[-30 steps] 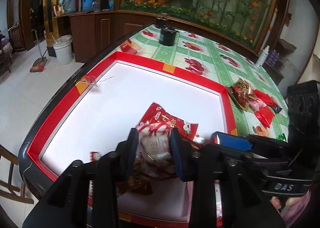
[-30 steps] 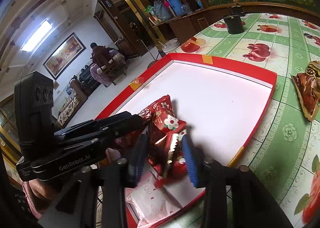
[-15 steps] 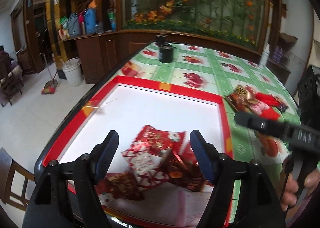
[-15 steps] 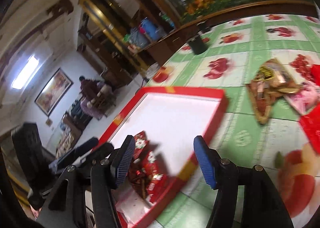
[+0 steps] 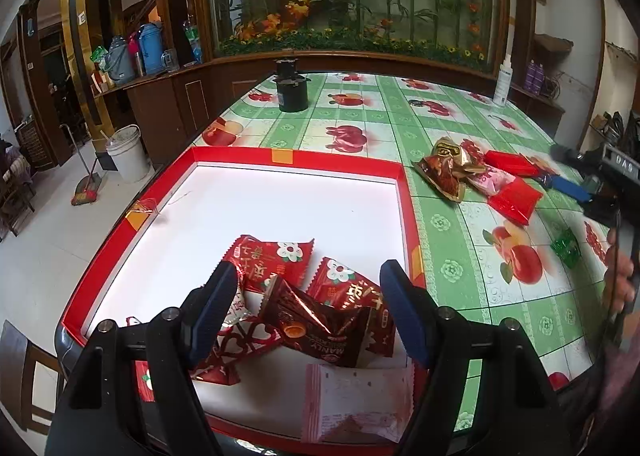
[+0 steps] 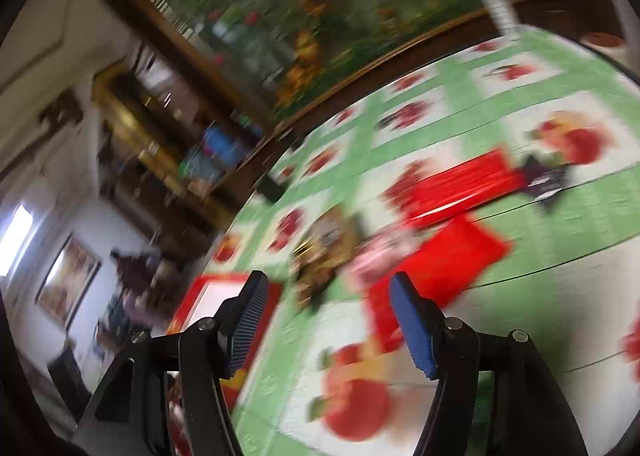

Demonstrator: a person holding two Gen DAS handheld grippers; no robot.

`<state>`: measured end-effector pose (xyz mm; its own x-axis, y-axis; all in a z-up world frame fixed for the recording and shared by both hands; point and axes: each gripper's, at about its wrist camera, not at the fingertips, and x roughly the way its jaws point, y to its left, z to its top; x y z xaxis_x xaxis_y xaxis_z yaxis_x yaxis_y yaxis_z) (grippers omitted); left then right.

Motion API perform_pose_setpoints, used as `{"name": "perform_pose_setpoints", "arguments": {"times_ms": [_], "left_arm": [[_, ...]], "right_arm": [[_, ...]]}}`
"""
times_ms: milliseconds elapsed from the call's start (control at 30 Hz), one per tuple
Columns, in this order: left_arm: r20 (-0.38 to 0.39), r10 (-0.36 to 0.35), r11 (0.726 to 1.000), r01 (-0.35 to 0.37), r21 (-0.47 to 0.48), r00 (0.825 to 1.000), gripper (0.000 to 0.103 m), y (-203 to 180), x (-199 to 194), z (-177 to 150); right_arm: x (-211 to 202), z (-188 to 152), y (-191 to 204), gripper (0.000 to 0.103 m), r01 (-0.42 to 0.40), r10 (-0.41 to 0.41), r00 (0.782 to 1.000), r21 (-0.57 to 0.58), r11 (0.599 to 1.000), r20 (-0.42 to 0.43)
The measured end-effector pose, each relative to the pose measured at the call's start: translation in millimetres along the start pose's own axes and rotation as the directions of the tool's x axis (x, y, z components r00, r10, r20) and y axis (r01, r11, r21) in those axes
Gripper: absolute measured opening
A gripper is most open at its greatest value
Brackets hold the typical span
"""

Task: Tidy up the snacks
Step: 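Move both open tools back to the snack pile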

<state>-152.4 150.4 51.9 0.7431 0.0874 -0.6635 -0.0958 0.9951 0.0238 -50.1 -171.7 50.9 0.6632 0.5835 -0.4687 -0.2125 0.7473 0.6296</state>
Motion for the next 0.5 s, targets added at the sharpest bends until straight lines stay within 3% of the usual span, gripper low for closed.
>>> {"name": "perform_pose_setpoints", "arguments": {"times_ms": [233,500], "left_arm": [[0.006,-0.006,0.999,0.006,0.041,1.000,0.074,-13.9,-4.4,-3.3],[-0.005,-0.041,0.995,0.042,0.090,0.999,0.074,-39.5,-6.0,-6.0]], "right_arm": [[-36.1,29.1,-56.4,0.067,0.102,-0.110,0.990,0.089,0.991,0.091],[-24.6,68.0,-98.2,0.068,0.229,-0.233,0.971,0.085,0.970,0.047]]}}
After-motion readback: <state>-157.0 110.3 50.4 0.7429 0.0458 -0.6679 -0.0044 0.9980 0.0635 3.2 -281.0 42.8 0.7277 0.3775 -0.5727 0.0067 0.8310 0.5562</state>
